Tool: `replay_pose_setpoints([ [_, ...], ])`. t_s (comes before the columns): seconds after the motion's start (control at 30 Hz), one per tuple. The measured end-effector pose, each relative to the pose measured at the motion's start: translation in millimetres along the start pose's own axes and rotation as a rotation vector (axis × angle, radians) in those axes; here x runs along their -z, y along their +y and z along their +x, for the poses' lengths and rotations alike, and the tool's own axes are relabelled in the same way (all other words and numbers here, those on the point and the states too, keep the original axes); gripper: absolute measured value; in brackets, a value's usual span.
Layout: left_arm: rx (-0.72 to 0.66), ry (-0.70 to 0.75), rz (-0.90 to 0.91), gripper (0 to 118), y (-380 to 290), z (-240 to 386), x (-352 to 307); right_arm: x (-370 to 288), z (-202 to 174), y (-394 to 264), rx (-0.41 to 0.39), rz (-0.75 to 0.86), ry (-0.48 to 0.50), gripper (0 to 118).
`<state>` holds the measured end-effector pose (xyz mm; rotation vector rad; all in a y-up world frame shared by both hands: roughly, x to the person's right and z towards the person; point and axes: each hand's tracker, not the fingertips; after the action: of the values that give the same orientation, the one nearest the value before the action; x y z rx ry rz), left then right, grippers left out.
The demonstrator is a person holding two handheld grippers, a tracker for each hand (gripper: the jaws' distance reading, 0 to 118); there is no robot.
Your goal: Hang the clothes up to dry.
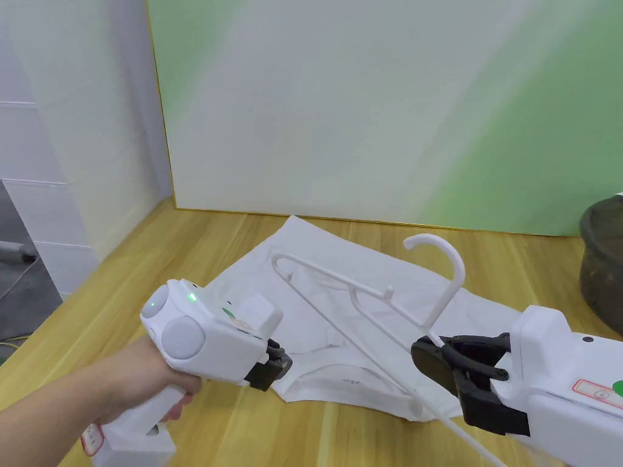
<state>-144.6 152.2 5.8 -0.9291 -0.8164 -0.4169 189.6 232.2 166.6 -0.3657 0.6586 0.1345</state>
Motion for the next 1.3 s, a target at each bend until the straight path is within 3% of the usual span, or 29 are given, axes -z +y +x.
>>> replay_pose_setpoints([
  [0.03,0.024,0.003,0.002,6,0.0,-0.7,5.0,0.1,0.3,-0.7,0.001,-0.003,-0.001,6],
  [0.1,0.044,0.011,-0.026,24,2.3,1.8,11.5,1.1,1.0,-2.0,0.001,-0.003,-0.001,6],
  [0.13,0.039,0.014,-0.015,41,4.2,2.0,13.5,0.8,1.2,-2.7,0.003,-0.003,0.000,6],
  [0.17,0.028,0.009,-0.023,78,7.3,1.9,17.3,0.1,1.3,-4.1,0.007,0.000,-0.001,6],
  [0.2,0.023,0.013,-0.040,102,8.3,2.8,22.0,-0.8,1.6,-5.4,0.011,0.001,0.001,6],
  [0.23,0.037,0.031,-0.064,112,8.4,3.4,27.9,-0.3,2.2,-6.6,0.016,0.003,0.000,6],
  [0.27,0.058,0.042,-0.060,113,7.9,3.0,31.8,-0.8,2.4,-7.6,0.020,0.002,0.000,6],
  [0.5,0.046,0.045,-0.090,109,3.3,-7.5,52.6,-5.7,4.3,-16.5,0.028,-0.009,-0.014,6],
  [0.6,0.026,0.041,-0.077,85,0.1,-6.7,51.6,-7.6,5.9,-20.1,0.034,-0.015,-0.021,6],
  [0.73,0.023,0.026,-0.073,82,-2.4,-5.7,51.7,-8.0,8.4,-23.7,0.040,-0.020,-0.021,6],
  [0.77,0.023,0.028,-0.072,76,-2.8,-5.5,51.9,-7.7,8.8,-24.4,0.042,-0.022,-0.022,6],
  [0.87,0.012,0.049,-0.060,42,-3.7,-7.1,53.0,-7.3,9.3,-25.9,0.048,-0.024,-0.021,6],
  [1.0,0.008,0.044,-0.055,32,-4.3,-10.0,52.2,-6.7,7.6,-26.7,0.039,-0.024,-0.022,6],
  [1.07,0.037,0.071,-0.051,15,-4.8,-6.4,52.6,-5.8,7.4,-27.7,0.036,-0.025,-0.025,6],
  [1.17,0.004,0.060,-0.055,9,-3.7,-9.1,53.4,-5.6,6.1,-28.3,0.016,-0.032,-0.038,6],
  [1.3,0.008,0.059,-0.058,8,-3.3,-8.8,51.8,-8.4,0.9,-26.7,-0.101,-0.073,-0.097,6],
])
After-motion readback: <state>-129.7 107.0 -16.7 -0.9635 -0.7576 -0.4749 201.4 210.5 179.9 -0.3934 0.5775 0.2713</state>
